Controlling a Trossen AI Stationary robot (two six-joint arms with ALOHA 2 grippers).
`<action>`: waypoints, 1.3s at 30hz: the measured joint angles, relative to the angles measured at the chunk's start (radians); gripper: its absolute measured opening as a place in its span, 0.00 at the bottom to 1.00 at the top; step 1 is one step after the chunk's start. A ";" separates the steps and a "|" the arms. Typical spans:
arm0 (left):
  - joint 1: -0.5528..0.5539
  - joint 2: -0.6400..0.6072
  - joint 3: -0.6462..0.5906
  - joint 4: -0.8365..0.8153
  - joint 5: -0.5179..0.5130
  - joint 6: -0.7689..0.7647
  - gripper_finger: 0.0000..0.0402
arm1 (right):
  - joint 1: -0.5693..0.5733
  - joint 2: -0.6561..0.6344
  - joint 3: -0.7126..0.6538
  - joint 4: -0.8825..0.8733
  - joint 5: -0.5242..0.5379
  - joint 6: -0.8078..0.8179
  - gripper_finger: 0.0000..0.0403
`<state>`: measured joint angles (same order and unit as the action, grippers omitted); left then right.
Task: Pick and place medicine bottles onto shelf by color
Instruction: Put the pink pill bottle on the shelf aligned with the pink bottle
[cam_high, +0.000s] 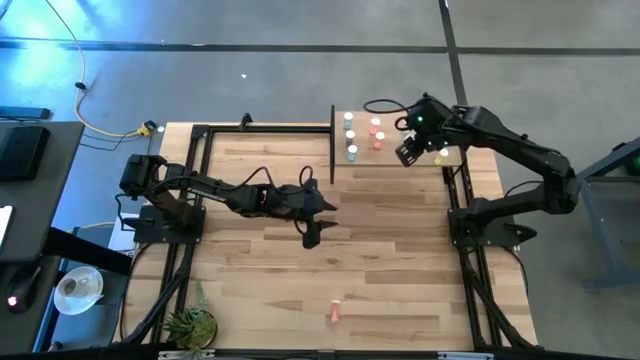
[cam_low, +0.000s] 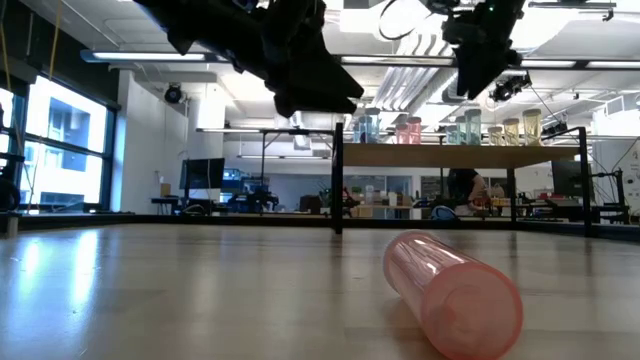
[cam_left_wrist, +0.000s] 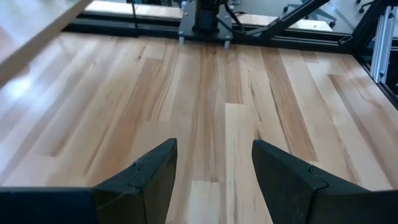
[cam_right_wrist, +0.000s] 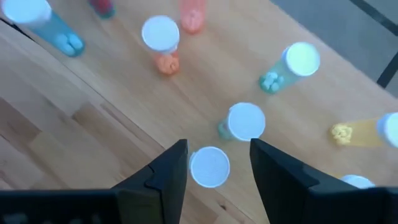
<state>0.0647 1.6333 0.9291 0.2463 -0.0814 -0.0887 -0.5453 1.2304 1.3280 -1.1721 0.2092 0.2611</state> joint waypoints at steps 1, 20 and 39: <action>0.000 0.000 0.000 -0.007 0.000 -0.014 0.50 | 0.000 0.000 0.011 -0.003 0.000 0.000 0.41; -0.065 0.000 0.000 -0.057 0.047 -0.137 0.50 | 0.329 -0.005 0.065 -0.068 -0.053 0.070 0.41; -0.068 -0.250 0.000 -0.456 -0.315 0.073 0.50 | 0.743 0.162 0.065 0.127 0.064 0.424 0.41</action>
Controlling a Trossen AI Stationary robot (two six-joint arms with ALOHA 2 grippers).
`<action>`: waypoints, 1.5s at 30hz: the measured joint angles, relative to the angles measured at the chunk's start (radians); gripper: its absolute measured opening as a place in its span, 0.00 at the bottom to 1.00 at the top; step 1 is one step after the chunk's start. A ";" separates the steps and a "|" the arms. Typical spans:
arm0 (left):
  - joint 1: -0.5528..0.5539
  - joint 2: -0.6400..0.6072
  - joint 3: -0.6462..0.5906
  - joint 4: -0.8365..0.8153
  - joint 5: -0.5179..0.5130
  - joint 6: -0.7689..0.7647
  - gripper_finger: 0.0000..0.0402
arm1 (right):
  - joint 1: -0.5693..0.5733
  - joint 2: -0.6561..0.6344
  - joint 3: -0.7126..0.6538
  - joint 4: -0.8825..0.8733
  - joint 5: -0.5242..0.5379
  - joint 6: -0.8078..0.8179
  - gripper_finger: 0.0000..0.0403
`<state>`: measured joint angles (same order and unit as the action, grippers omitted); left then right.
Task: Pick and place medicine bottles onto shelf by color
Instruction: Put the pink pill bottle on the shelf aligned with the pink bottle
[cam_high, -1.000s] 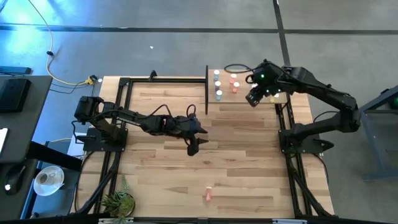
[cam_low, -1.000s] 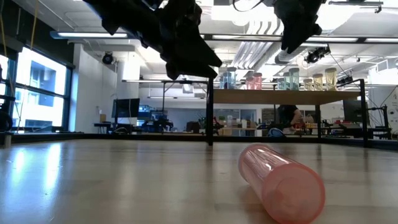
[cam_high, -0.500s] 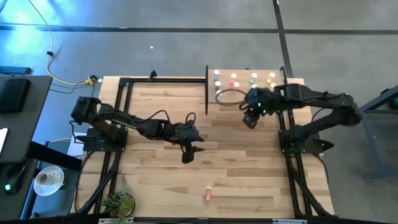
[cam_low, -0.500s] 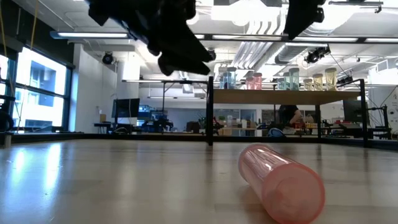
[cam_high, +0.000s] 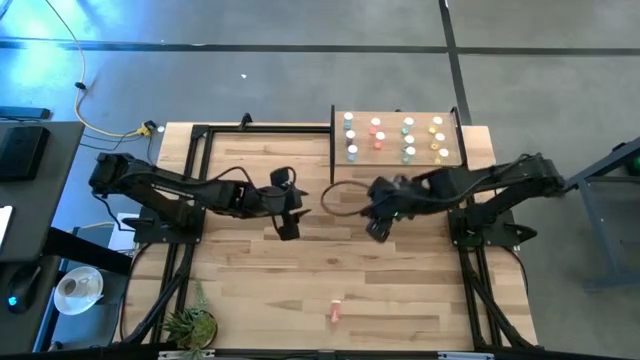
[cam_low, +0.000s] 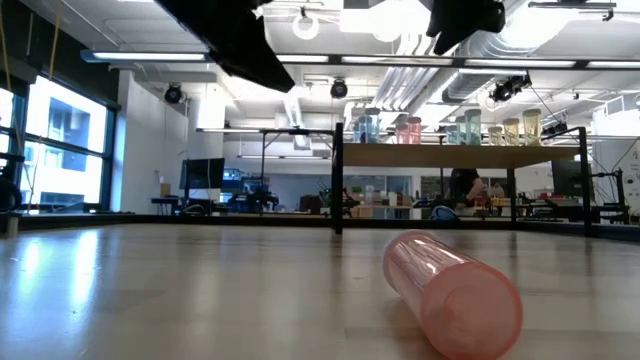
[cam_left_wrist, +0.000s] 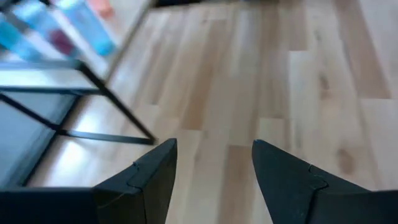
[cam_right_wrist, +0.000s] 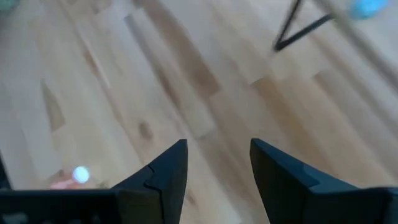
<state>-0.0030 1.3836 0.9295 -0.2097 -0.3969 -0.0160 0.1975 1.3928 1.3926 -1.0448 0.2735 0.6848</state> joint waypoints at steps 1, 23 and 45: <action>0.002 -0.011 0.000 -0.005 -0.018 0.016 0.50 | 0.010 0.020 0.000 0.014 -0.008 0.012 0.41; 0.149 -0.187 0.000 -0.211 -0.060 0.122 0.50 | 0.181 0.274 0.000 0.438 -0.233 0.492 0.41; 0.146 -0.266 0.000 -0.273 -0.049 0.106 0.50 | 0.313 0.637 0.531 0.048 -0.117 0.731 0.41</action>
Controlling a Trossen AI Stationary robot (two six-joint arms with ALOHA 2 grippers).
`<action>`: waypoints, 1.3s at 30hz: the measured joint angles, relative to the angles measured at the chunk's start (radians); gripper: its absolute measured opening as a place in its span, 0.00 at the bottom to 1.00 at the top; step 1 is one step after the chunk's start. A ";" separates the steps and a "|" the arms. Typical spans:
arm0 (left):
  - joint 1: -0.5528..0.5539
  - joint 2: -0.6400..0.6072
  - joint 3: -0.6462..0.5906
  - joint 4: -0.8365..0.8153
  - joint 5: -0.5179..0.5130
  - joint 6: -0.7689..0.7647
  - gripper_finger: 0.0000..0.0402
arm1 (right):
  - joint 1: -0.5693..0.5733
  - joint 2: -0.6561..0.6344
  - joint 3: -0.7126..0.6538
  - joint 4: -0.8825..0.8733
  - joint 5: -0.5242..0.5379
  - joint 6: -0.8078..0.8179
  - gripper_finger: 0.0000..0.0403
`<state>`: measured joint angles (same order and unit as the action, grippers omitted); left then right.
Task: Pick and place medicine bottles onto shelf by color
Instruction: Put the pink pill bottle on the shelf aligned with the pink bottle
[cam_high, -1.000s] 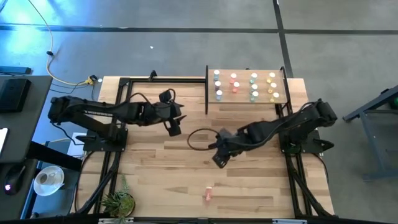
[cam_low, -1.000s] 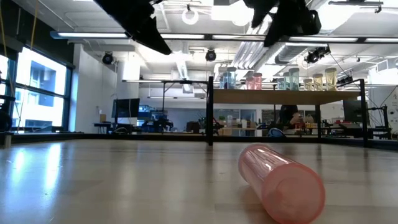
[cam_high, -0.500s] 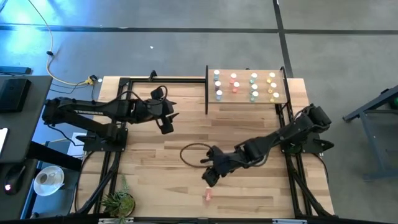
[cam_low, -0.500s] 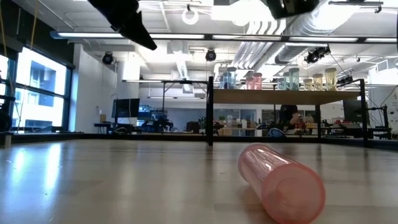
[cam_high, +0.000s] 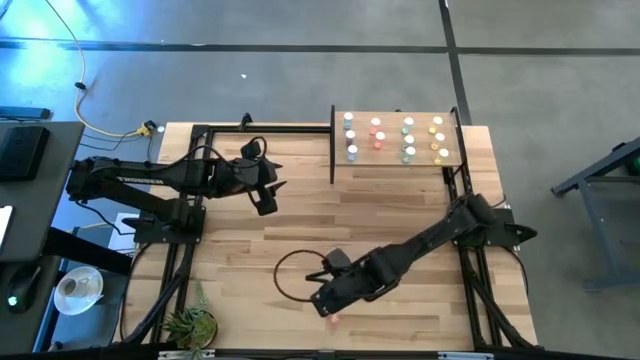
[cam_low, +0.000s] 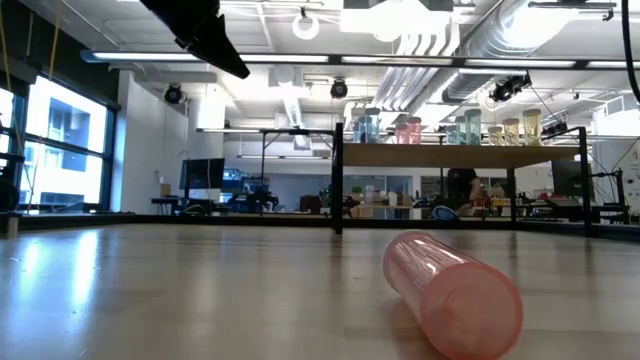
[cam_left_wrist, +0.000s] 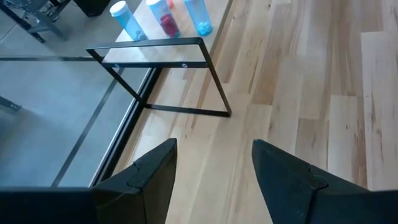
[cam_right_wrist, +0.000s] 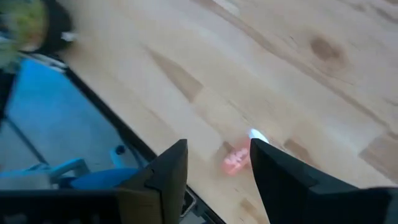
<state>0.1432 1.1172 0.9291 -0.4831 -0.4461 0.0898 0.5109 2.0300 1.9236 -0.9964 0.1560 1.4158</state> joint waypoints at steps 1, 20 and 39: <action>0.000 0.000 0.000 0.000 0.000 0.000 0.50 | 0.001 0.019 0.013 -0.015 -0.005 0.013 0.41; 0.001 0.000 0.000 -0.150 -0.211 -0.020 0.50 | 0.015 0.205 0.021 -0.010 -0.105 0.251 0.41; 0.000 0.000 0.000 -0.154 -0.217 -0.034 0.50 | 0.015 0.309 0.020 -0.016 -0.106 0.313 0.41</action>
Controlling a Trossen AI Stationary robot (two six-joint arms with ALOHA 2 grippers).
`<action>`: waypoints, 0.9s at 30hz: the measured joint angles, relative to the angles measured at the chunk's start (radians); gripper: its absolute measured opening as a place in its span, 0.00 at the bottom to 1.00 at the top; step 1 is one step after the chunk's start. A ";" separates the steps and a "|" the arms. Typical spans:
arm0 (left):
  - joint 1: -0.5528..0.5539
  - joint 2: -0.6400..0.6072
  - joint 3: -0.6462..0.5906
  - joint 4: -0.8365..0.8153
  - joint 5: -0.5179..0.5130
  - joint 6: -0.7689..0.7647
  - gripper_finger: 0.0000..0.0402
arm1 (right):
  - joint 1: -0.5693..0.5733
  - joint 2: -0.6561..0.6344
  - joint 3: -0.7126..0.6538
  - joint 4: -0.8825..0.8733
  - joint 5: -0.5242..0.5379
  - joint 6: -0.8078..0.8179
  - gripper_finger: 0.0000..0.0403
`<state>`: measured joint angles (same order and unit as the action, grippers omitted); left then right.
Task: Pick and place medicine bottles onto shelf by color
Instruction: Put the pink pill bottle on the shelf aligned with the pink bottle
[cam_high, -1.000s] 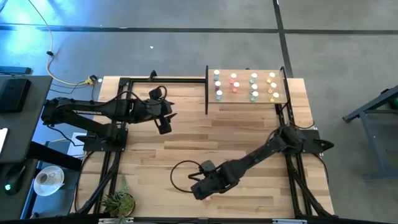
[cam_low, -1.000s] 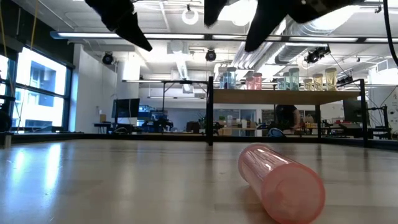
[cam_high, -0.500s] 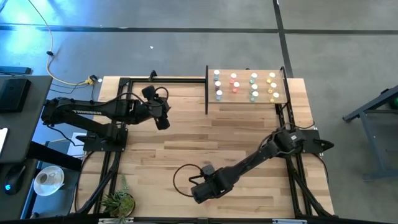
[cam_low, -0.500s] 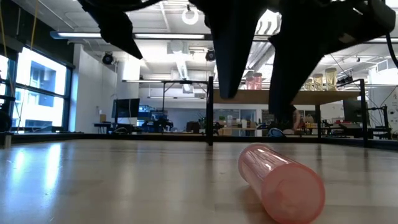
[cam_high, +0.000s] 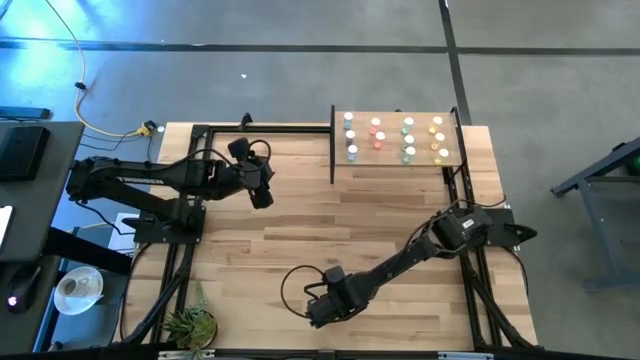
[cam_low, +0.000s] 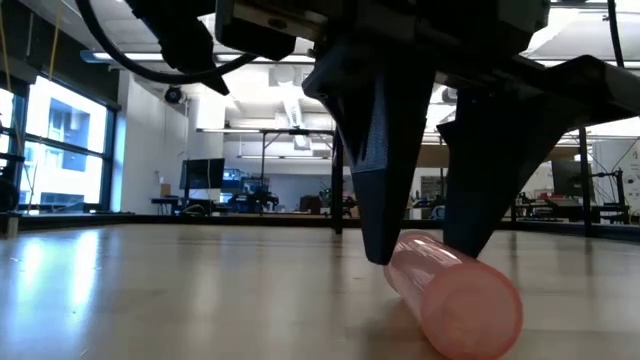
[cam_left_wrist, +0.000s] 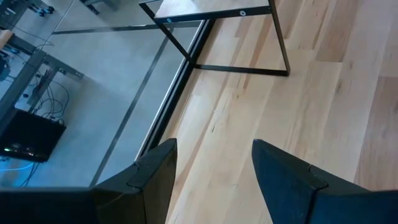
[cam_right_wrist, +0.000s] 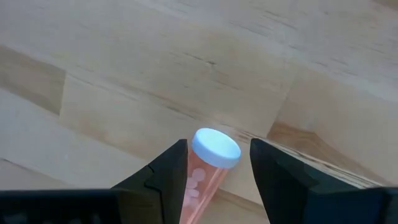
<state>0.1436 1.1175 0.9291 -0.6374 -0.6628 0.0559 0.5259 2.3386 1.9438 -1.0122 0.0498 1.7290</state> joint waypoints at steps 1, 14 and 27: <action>0.000 0.000 0.000 -0.002 0.000 0.000 0.50 | 0.000 0.000 0.000 0.000 0.001 0.000 0.41; 0.000 0.000 0.000 -0.002 0.005 0.000 0.50 | 0.000 0.019 -0.002 0.017 -0.012 0.028 0.41; 0.000 0.000 0.000 -0.002 0.040 0.000 0.50 | 0.013 0.024 -0.002 0.035 -0.003 0.044 0.26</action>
<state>0.1436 1.1179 0.9291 -0.6399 -0.6224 0.0562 0.5387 2.3631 1.9419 -0.9775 0.0467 1.7733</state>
